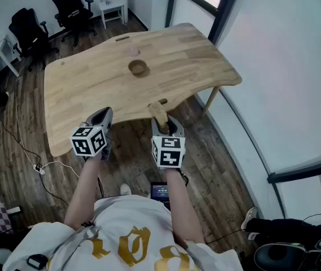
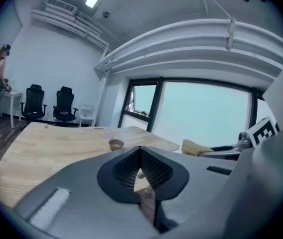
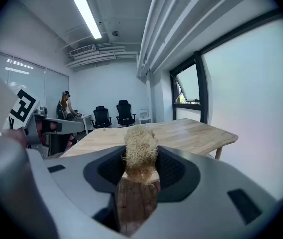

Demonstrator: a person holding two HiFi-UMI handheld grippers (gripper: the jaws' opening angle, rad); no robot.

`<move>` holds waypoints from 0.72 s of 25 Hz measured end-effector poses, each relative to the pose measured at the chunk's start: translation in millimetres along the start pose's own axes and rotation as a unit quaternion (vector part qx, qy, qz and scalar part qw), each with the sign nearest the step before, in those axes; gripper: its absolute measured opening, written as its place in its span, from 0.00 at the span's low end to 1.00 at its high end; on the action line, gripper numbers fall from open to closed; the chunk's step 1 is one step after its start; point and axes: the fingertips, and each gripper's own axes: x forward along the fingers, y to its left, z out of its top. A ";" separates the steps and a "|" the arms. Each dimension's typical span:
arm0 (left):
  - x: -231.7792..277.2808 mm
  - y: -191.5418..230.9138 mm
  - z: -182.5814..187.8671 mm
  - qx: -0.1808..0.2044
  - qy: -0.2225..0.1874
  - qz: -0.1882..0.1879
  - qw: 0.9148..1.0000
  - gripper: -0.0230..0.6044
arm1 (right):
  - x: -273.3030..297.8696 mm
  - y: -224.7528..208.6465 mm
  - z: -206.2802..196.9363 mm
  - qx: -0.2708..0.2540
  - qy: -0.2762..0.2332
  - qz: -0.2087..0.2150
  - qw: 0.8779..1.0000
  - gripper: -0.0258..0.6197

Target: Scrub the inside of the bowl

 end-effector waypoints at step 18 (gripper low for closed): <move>4.1 -56.6 -24.3 0.013 0.013 0.004 1.000 0.04 | -45.7 -48.0 -30.0 0.048 -0.001 0.007 0.999 0.31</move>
